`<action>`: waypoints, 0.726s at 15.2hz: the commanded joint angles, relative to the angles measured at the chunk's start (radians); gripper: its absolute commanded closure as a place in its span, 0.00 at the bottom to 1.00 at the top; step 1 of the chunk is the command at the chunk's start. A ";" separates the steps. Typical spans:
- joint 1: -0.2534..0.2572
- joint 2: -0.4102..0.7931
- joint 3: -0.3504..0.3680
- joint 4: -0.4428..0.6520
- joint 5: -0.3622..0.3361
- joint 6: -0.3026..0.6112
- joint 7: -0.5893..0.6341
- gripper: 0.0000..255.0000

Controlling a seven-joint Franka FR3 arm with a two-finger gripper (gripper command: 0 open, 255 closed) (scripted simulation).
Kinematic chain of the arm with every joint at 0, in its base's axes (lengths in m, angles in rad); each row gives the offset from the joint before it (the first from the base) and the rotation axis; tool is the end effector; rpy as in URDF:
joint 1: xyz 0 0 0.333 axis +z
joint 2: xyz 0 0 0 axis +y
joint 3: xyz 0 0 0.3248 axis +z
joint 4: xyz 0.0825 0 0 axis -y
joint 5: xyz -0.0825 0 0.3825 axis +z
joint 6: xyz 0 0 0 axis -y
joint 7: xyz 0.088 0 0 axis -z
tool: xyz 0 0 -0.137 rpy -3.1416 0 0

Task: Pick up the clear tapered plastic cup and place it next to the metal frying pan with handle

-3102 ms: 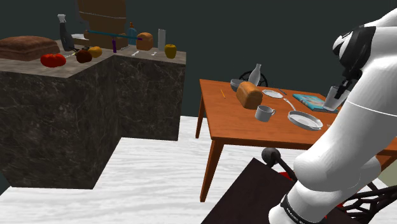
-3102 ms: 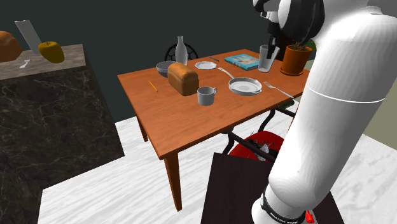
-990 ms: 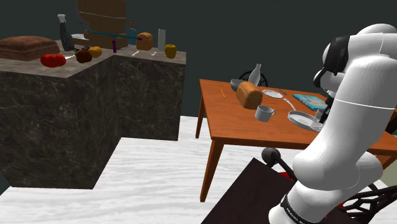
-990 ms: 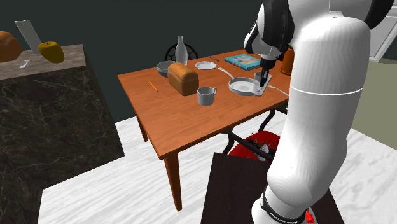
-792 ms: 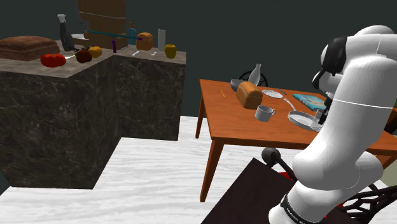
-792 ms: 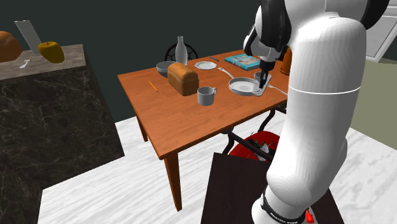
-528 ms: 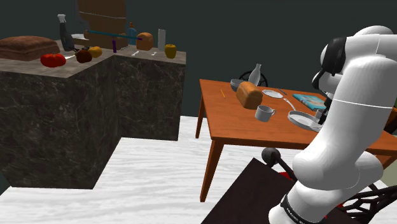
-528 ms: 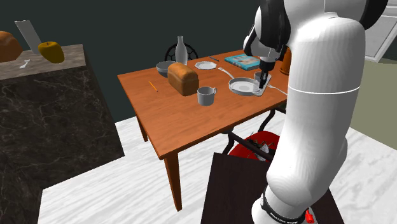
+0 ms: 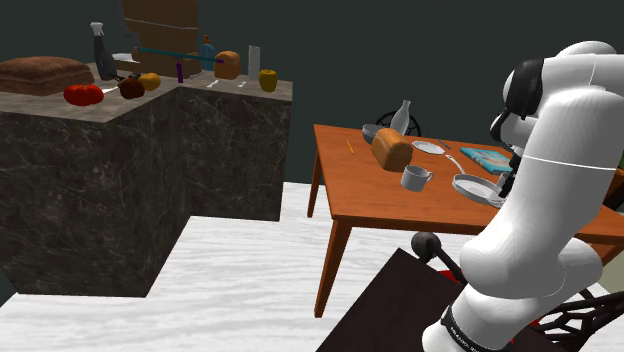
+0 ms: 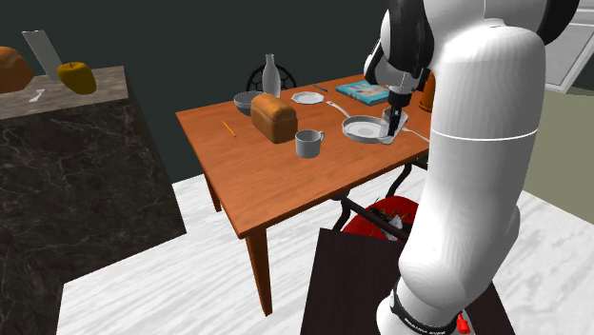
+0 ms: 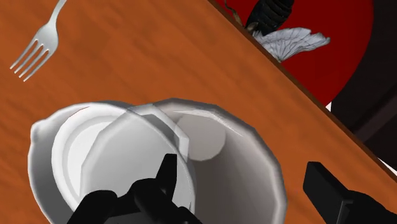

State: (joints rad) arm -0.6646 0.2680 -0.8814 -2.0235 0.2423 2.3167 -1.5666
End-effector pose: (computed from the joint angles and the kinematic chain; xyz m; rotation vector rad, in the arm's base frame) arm 0.0401 -0.5989 0.3546 3.0027 -0.1532 -0.0216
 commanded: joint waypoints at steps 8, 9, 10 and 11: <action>0.056 -0.104 -0.047 0.032 -0.112 -0.097 0.075 0.00; 0.056 -0.104 -0.047 0.032 -0.112 -0.097 0.075 0.00; 0.056 -0.104 -0.047 0.032 -0.112 -0.097 0.075 0.00; 0.056 -0.104 -0.047 0.032 -0.112 -0.097 0.075 0.00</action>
State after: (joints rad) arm -0.6091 0.1643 -0.9280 -1.9915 0.1302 2.2201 -1.4919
